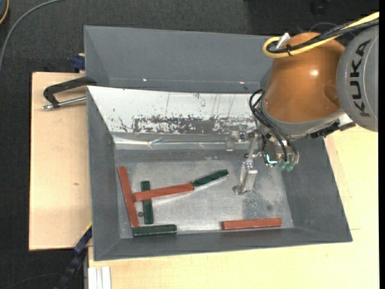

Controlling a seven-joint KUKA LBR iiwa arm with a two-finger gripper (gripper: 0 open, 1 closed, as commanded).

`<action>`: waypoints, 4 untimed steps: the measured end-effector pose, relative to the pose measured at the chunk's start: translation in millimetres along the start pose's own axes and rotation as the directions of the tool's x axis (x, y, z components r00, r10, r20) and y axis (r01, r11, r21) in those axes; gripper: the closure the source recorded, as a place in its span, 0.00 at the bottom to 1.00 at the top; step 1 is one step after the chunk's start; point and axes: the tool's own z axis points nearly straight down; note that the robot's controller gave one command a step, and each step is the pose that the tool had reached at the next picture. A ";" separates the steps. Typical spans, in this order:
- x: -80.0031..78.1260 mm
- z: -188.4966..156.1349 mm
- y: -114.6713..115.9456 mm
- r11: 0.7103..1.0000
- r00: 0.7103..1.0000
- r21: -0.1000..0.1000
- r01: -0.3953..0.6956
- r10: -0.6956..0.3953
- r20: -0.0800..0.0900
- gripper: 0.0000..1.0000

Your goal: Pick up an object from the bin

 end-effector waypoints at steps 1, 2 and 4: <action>11.3 150.5 6.1 0.993 0.993 0.000 0.122 -0.122 -0.001 0.00; -69.6 154.3 39.5 0.956 0.956 0.002 0.293 -0.293 0.015 0.00; -59.1 19.3 73.2 0.873 0.873 0.006 0.488 -0.488 0.016 1.00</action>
Offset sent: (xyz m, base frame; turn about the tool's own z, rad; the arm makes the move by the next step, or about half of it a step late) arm -0.0107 0.0058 -0.1468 -0.1226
